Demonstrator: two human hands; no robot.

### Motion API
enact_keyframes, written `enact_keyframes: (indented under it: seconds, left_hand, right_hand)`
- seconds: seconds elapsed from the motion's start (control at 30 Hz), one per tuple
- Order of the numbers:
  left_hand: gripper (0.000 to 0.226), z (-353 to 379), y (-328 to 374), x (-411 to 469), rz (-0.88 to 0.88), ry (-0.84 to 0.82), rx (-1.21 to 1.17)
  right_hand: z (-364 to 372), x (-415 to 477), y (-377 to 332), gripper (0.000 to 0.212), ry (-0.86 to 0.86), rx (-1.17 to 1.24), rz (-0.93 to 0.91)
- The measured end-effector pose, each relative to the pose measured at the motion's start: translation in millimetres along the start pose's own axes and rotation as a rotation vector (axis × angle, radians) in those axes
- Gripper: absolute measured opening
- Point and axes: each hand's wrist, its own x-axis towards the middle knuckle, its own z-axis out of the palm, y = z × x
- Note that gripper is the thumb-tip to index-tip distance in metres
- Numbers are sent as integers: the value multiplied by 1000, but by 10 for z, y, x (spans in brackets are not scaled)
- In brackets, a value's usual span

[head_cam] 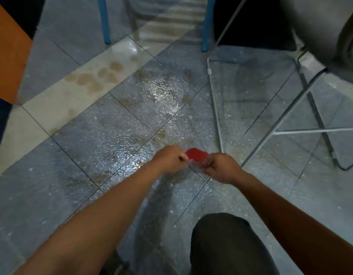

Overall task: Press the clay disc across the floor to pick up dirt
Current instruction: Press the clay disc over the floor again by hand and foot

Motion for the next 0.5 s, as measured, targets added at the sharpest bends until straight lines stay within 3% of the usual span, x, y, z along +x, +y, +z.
enact_keyframes:
  seconds: [0.07, 0.13, 0.27, 0.4, 0.5]
  left_hand:
    - [31, 277, -160, 47, 80, -86, 274]
    - [47, 482, -253, 71, 117, -74, 401]
    - [62, 927, -244, 163, 166, 134, 396]
    - [85, 1385, -142, 333, 167, 152, 536]
    - [85, 1687, -80, 485, 125, 222, 616]
  right_hand:
    - [259, 3, 156, 35, -132, -119, -55]
    - [409, 37, 272, 47, -148, -108, -50]
    - [498, 145, 363, 40, 56, -41, -35]
    - [455, 211, 406, 31, 147, -13, -31]
    - [382, 265, 477, 34, 191, 20, -15]
